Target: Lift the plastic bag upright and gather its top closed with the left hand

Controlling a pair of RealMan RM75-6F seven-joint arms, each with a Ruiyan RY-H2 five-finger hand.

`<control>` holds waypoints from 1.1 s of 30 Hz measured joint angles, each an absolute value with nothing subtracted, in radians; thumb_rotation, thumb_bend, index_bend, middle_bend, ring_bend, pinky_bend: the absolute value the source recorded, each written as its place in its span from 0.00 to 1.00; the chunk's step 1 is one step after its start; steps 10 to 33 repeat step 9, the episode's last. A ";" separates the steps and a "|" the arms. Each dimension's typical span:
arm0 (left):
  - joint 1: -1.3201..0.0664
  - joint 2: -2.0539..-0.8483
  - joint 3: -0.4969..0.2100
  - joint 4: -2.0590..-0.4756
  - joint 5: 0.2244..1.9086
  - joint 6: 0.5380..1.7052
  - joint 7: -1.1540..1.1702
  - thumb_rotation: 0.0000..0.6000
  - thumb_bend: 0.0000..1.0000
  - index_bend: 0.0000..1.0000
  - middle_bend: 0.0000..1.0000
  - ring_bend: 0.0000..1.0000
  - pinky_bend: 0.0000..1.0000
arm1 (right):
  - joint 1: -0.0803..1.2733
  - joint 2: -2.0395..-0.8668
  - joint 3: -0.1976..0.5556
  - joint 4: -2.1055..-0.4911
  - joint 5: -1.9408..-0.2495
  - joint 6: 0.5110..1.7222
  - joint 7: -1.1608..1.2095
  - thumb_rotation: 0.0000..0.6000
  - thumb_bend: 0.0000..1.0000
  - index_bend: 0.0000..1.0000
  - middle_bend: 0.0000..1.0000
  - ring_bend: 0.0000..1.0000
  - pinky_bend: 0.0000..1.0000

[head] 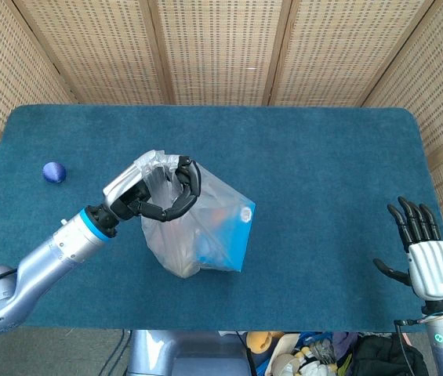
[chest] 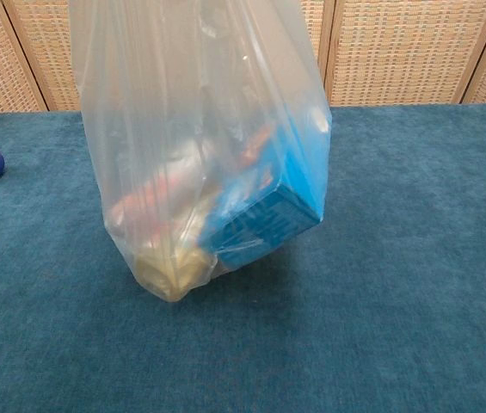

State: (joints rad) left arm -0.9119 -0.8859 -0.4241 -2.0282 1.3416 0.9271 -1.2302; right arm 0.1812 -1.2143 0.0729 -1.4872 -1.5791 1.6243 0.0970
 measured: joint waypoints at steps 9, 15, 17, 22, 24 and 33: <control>-0.903 -0.738 -0.493 -2.092 1.302 0.876 -1.194 1.00 0.88 0.83 0.81 0.64 0.66 | 0.168 -1.198 0.080 -1.511 -1.588 1.635 0.100 1.00 0.00 0.00 0.00 0.00 0.01; -0.903 -0.738 -0.493 -2.092 1.302 0.876 -1.194 1.00 0.88 0.83 0.81 0.64 0.66 | 0.168 -1.198 0.080 -1.511 -1.588 1.635 0.100 1.00 0.00 0.00 0.00 0.00 0.01; -0.903 -0.738 -0.493 -2.092 1.302 0.876 -1.194 1.00 0.88 0.83 0.81 0.64 0.66 | 0.168 -1.198 0.080 -1.511 -1.588 1.635 0.100 1.00 0.00 0.00 0.00 0.00 0.01; -0.903 -0.738 -0.493 -2.092 1.302 0.876 -1.194 1.00 0.88 0.83 0.81 0.64 0.66 | 0.168 -1.198 0.080 -1.511 -1.588 1.635 0.100 1.00 0.00 0.00 0.00 0.00 0.01; -0.903 -0.738 -0.493 -2.092 1.302 0.876 -1.194 1.00 0.88 0.83 0.81 0.64 0.66 | 0.168 -1.198 0.080 -1.511 -1.588 1.635 0.100 1.00 0.00 0.00 0.00 0.00 0.01; -0.903 -0.738 -0.493 -2.092 1.302 0.876 -1.194 1.00 0.88 0.83 0.81 0.64 0.66 | 0.168 -1.198 0.080 -1.511 -1.588 1.635 0.100 1.00 0.00 0.00 0.00 0.00 0.01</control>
